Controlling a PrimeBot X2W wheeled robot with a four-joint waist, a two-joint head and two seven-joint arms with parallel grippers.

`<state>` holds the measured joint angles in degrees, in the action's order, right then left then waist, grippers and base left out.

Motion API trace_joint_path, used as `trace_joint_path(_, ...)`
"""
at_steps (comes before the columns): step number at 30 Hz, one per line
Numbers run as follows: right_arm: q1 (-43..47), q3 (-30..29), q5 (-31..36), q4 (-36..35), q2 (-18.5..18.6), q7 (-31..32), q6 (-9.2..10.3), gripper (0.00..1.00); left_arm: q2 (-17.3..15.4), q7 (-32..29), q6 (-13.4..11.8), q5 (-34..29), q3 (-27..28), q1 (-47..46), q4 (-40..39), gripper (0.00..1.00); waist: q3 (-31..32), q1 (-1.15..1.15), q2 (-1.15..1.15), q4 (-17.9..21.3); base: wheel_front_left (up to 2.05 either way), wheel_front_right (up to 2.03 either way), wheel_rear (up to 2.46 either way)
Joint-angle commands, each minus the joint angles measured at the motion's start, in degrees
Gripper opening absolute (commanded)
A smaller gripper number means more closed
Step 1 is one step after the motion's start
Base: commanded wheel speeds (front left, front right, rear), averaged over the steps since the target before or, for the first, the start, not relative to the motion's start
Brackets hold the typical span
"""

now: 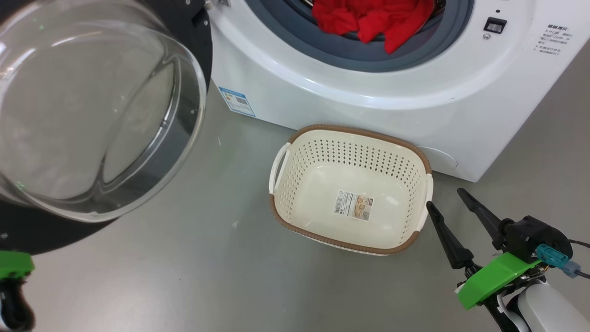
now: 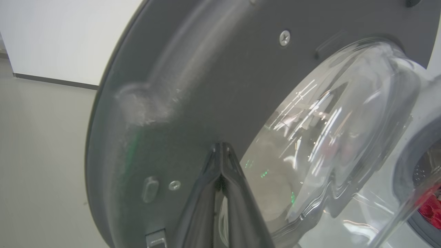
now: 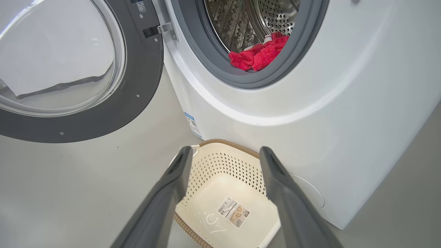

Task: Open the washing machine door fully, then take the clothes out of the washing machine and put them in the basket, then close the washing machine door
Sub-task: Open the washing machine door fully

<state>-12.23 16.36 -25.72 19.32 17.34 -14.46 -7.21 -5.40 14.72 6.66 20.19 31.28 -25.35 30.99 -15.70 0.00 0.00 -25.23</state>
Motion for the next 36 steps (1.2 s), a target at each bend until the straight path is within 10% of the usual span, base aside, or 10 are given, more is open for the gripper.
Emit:
trace_joint_path(1,-0.95,0.90,0.43,-1.27,0.61,-0.54,-0.28,1.00,-4.22,0.28,0.33,-0.80,2.50,-2.23,0.25,0.00,-0.68,0.00,0.00,0.28,0.00,0.00,0.00)
trace_joint_path(27,-0.84,0.32,0.71,-1.07,-0.44,-0.54,-0.28,1.00,-6.29,0.28,0.82,1.42,0.44,-1.44,4.89,0.00,1.19,0.00,0.00,1.76,0.00,0.00,0.00)
trace_joint_path(32,-0.40,-0.17,0.99,-1.14,-1.15,-0.54,-0.28,1.00,-5.02,0.28,0.82,1.87,-1.22,2.41,1.76,0.32,2.64,0.00,0.00,2.64,0.00,0.00,0.00)
trace_joint_path(36,-0.04,-0.95,1.15,-1.25,-1.79,-0.54,-0.28,1.00,-3.76,0.28,0.82,2.12,-2.82,5.20,-1.26,0.99,3.29,0.00,0.00,3.30,0.00,0.00,0.00)
